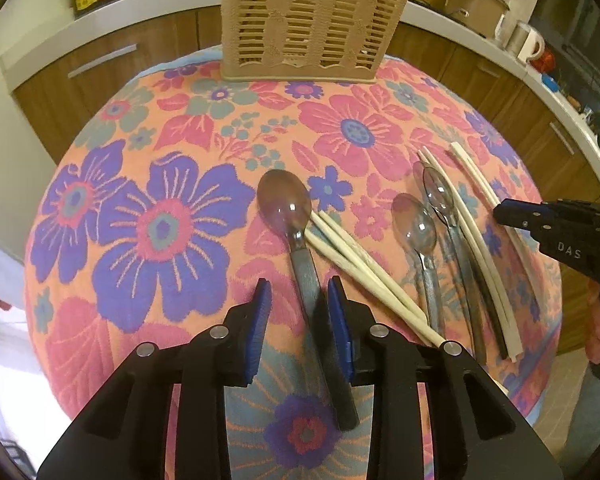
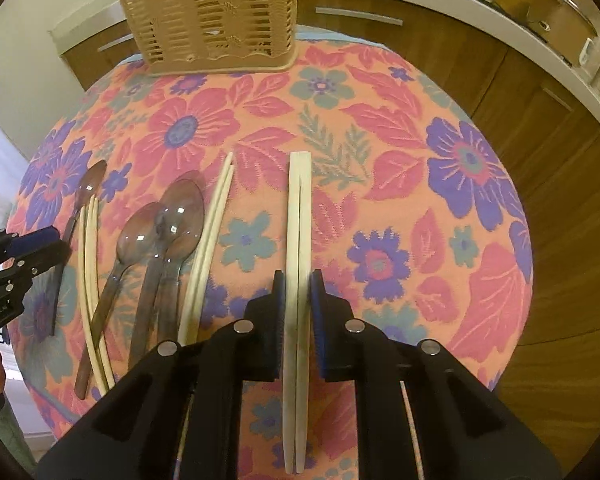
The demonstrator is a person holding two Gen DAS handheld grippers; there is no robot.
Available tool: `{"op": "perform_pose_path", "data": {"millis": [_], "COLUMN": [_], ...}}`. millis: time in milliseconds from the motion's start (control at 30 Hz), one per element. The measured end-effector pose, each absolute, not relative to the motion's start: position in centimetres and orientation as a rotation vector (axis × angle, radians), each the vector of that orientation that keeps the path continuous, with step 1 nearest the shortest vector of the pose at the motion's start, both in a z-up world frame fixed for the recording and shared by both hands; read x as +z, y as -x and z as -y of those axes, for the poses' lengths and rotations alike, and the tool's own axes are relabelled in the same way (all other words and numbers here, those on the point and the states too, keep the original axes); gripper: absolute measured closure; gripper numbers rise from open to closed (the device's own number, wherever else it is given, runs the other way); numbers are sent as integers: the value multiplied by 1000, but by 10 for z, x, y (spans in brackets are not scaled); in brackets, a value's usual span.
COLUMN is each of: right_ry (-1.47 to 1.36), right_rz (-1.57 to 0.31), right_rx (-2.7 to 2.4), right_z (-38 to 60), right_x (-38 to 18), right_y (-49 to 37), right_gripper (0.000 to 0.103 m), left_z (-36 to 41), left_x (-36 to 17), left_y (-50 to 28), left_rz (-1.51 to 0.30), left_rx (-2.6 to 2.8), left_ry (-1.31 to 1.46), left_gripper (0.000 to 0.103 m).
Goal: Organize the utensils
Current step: 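Lower the right tool onto a pair of wooden chopsticks and close on them, then carry the chopsticks into the caddy with the right tool while the left tool carries a dark spoon there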
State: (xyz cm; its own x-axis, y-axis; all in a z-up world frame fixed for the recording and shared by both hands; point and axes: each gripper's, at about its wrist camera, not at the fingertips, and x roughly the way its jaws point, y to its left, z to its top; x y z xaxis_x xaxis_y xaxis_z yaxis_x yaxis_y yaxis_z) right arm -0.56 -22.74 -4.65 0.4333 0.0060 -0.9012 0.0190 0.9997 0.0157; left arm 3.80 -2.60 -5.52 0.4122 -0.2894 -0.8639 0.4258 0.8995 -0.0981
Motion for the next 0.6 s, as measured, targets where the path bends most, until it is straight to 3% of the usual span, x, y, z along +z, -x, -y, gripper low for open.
{"op": "perform_pose_path", "data": {"millis": [433,467,533,600], "right_ry": [-32,-31,-23,-11], "right_rz": [-1275,-1279,-1281,-1271], "right_rx": [123,124,121,122], "right_z": [235,235,233,232], "right_x": [-53,-53,-53,-52], "right_y": [-33,-34,-36,-36], "right_gripper": [90,91,92,93], "left_z": [48,50,54,55], "left_x": [-56,-56,-57,-56], "left_y": [-59,-58,-57,-59], "left_rz": [-1102,-1099,-1075,-1070], "left_rx": [-461,-453,-408,-411], "left_ry": [-254,-264,-310,-296], "left_gripper": [74,76,91,93]}}
